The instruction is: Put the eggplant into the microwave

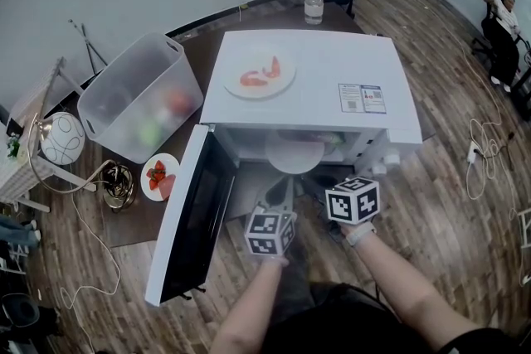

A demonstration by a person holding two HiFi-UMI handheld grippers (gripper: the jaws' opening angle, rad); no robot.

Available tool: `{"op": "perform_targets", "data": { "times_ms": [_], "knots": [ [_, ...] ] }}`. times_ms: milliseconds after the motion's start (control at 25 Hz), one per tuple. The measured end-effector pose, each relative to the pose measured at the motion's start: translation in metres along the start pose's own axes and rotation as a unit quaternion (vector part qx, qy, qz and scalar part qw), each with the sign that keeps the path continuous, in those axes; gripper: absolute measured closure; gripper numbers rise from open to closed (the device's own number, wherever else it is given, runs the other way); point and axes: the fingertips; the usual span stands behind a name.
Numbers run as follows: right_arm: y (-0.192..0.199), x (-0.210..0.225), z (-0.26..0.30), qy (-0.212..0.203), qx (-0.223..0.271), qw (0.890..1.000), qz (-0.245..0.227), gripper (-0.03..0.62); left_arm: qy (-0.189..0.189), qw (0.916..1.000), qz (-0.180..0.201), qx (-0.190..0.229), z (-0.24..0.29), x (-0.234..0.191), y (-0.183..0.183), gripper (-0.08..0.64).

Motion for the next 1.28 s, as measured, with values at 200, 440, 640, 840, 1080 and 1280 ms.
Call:
{"op": "perform_targets", "data": {
  "times_ms": [200,440,640,840,1080,1280],
  "knots": [
    [-0.002,0.0,0.004,0.002,-0.006,1.0,-0.009,0.59,0.001,1.0,0.001,0.0,0.003,-0.002,0.001,0.568],
    [-0.008,-0.001,0.012,-0.006,-0.013,1.0,-0.009,0.591,0.003,1.0,-0.001,0.002,0.007,-0.003,-0.003,0.568],
    [-0.019,-0.001,0.019,-0.01,-0.011,1.0,-0.012,0.591,0.0,1.0,0.0,0.004,0.012,-0.008,-0.004,0.568],
    [-0.028,-0.001,0.025,-0.015,-0.009,1.0,-0.011,0.591,0.003,1.0,0.0,0.006,0.018,-0.011,-0.009,0.568],
    [-0.035,0.002,0.031,-0.018,-0.009,1.0,-0.008,0.591,0.003,1.0,-0.003,0.008,0.026,-0.016,-0.014,0.568],
    [-0.04,0.005,0.035,-0.017,-0.01,1.0,-0.007,0.591,0.001,0.9999,-0.009,0.008,0.031,-0.021,-0.017,0.568]
  ]
}}
Point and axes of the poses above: the fingertips, and each gripper's own axes: z forward along the fingers, x to its right, y out of its underside, and after that the axes turned 6 degrees about y, right-handed
